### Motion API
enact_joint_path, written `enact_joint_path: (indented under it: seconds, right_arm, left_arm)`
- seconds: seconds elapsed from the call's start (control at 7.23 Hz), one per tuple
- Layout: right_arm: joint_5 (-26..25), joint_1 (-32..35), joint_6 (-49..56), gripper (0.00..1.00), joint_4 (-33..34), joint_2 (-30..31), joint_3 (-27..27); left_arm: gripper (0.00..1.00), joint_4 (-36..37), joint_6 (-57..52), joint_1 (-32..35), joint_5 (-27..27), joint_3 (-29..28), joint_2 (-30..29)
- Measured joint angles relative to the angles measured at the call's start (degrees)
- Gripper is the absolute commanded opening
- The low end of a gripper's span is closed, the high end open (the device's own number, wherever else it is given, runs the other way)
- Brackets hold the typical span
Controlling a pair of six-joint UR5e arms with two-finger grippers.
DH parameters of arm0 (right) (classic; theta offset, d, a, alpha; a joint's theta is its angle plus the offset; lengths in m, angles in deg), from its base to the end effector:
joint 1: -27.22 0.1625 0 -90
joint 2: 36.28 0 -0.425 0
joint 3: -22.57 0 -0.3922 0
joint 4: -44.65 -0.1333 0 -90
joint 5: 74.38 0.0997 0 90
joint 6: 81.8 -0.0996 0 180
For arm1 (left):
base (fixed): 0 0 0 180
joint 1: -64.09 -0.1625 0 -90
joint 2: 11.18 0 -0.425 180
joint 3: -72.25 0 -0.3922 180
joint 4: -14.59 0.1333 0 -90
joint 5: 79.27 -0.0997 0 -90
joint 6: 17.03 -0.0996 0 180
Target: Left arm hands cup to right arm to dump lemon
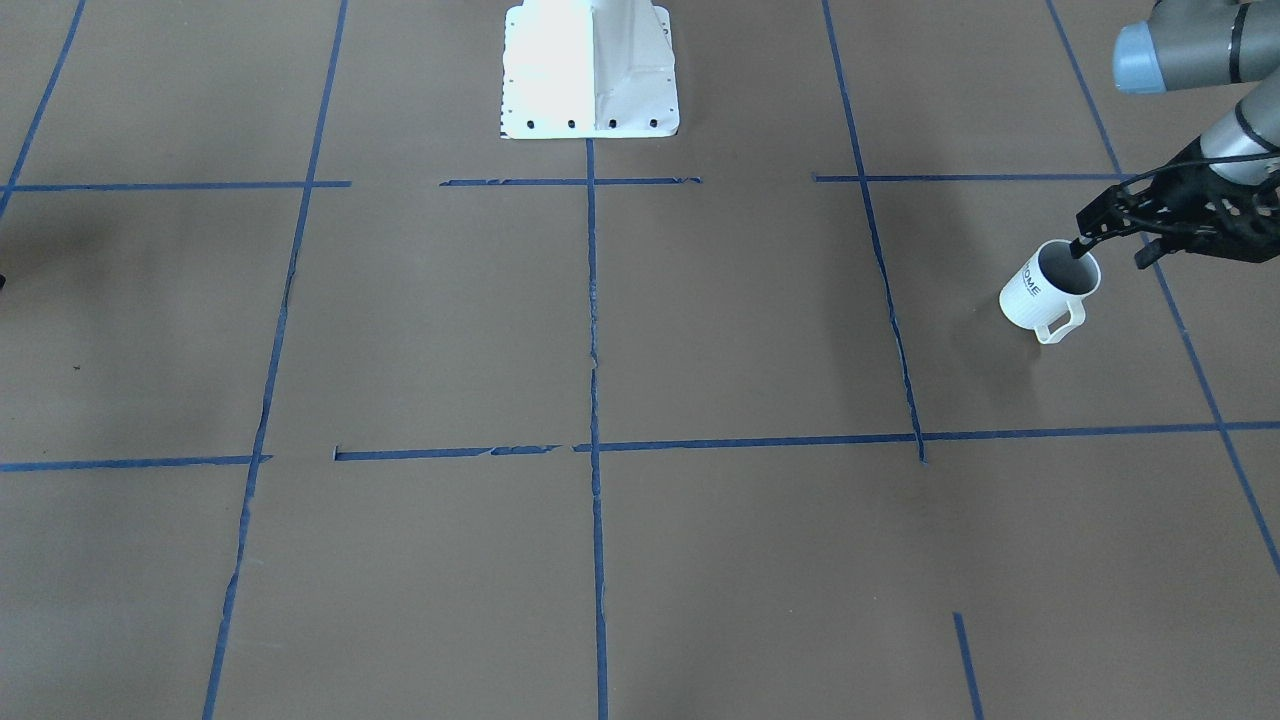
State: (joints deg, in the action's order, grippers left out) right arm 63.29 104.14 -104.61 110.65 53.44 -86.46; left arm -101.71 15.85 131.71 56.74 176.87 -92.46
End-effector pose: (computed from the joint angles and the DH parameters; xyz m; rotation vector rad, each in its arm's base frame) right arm -0.0529 -0.4915 0.4382 0.4312 -0.9683 -0.1605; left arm 0.1132 -0.4367 0.5477 0.1080 0.9365 0.0561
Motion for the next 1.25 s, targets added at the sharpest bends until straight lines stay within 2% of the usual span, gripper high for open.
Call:
enact_joint_path:
  seconds: [0.14, 0.42, 0.55, 0.83, 0.97, 1.25]
  right_arm:
    - [1.29, 1.3, 2.31, 1.0, 0.57, 3.24, -0.01]
    - [2.04, 3.0, 6.51, 1.0, 4.33, 8.38, 0.2]
    - [2.02, 4.39, 11.63, 1.0, 7.96, 10.28, 0.44]
    - [1.58, 8.58, 24.22, 1.0, 19.37, 11.61, 0.54]
    - [1.4, 10.33, 28.38, 1.0, 24.53, 12.06, 0.49]
    - [0.56, 12.3, 30.72, 1.0, 27.94, 14.23, 0.08]
  left_arm:
    - [1.0, 0.83, -0.89, 4.39, 2.21, 1.11, -0.05]
    - [1.0, 2.56, -7.54, 10.49, 3.12, 1.6, 1.04]
    - [1.0, 6.42, -14.42, 14.47, 3.13, 1.3, 1.45]
    - [1.0, 18.47, -28.19, 21.59, 3.07, 1.14, 1.5]
    - [1.0, 24.73, -31.17, 23.15, 3.05, 1.56, 1.52]
    - [1.0, 31.48, -32.64, 23.87, 2.93, 2.25, 2.11]
